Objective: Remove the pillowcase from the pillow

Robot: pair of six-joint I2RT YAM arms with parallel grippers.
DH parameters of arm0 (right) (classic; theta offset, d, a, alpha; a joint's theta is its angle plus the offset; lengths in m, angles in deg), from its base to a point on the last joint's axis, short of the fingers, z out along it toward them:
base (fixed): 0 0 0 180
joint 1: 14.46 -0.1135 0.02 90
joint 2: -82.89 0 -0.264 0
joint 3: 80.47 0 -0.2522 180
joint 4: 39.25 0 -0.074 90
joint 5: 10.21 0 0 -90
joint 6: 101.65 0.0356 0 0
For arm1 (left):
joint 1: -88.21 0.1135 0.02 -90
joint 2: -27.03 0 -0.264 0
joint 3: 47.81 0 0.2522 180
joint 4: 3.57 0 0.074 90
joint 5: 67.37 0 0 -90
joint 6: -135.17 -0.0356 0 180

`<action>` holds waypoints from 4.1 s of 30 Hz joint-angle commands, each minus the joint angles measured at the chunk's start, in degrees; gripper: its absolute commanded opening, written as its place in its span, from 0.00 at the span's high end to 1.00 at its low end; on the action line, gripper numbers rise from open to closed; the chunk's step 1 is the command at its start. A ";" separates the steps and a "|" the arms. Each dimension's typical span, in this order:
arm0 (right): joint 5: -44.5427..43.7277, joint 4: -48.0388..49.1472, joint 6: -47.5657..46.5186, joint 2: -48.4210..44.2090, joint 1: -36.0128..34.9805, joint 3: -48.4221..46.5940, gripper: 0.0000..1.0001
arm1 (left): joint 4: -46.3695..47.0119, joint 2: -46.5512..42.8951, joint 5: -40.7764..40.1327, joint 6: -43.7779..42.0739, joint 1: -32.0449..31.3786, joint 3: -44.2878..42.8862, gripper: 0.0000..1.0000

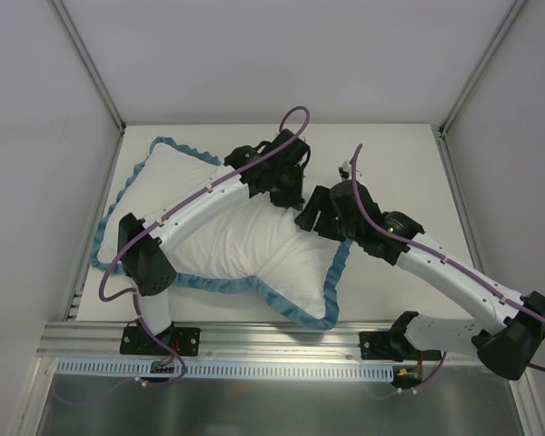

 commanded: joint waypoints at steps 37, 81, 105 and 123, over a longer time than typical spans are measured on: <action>-5.08 -11.39 9.80 -24.88 -9.90 25.19 0.99 | 5.31 -2.31 4.42 3.08 16.56 -3.87 1.00; 7.23 -8.75 -12.79 -22.67 9.78 7.42 0.04 | 10.23 0.68 13.49 -1.04 5.86 -8.08 0.22; 19.36 8.37 -6.64 -1.69 1.71 10.69 0.03 | -0.40 -19.19 -15.26 -3.33 5.49 26.18 0.19; 5.57 -15.95 -18.85 -2.28 17.25 -38.78 0.99 | -1.45 -29.73 -14.66 -10.10 26.22 25.85 1.00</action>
